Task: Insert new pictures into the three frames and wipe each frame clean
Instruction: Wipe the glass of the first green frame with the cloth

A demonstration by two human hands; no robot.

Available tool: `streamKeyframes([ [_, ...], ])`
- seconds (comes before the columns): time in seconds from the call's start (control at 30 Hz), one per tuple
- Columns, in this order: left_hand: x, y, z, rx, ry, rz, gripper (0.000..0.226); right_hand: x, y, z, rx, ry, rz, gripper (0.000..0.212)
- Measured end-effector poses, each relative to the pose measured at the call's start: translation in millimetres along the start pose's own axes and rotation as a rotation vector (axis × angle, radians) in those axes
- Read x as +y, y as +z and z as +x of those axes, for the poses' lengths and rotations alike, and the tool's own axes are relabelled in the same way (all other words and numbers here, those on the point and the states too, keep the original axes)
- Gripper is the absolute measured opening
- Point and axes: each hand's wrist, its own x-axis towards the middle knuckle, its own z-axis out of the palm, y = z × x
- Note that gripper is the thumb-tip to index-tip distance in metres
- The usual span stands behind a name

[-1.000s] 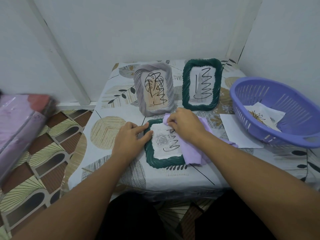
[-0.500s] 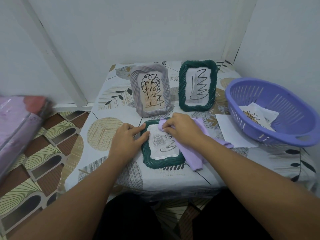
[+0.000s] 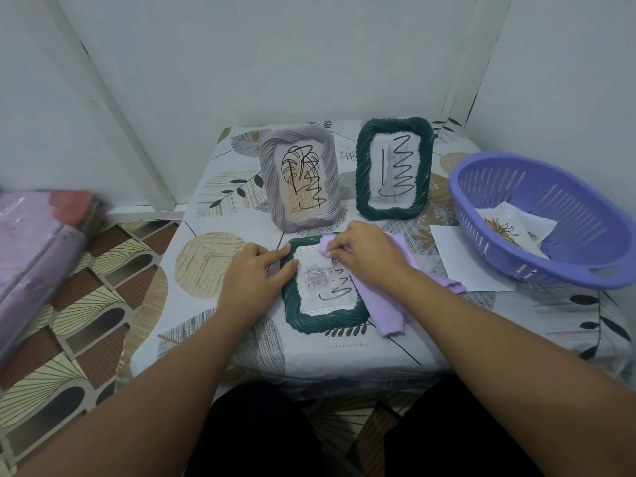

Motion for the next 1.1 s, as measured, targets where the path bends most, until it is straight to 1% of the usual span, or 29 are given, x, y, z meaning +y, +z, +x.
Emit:
streamKeyframes([
  [0.07,1,0,0,0.001,-0.001,0.005,0.045,-4,2,2,0.013,0.008,-0.014,0.016],
  [0.23,1,-1,-1,0.005,0.006,0.003,0.045,-1,-1,-8,-0.04,-0.038,-0.019,0.016],
  [0.4,1,-1,-1,0.001,0.01,0.025,0.046,-6,0,-1,0.006,0.003,-0.027,0.017],
  [0.5,0,0,0,0.008,0.011,0.021,0.046,-6,1,-6,-0.031,-0.017,-0.032,0.016],
  [0.63,0,0,0,-0.001,0.011,0.019,0.045,2,-7,-7,-0.032,-0.004,-0.085,0.016],
  [0.77,-1,0,0,0.004,0.002,0.012,0.044,-2,-6,-9,-0.041,-0.009,-0.152,0.018],
  [0.9,-1,1,0,0.006,0.009,0.005,0.045,0,-11,-9,-0.091,0.036,-0.137,0.016],
  [1.03,-1,1,1,0.002,0.012,0.013,0.046,-5,-11,-6,-0.037,0.073,-0.13,0.016],
  [1.1,-2,0,1,0.003,0.013,0.014,0.046,-9,-10,-8,-0.047,0.076,-0.146,0.018],
])
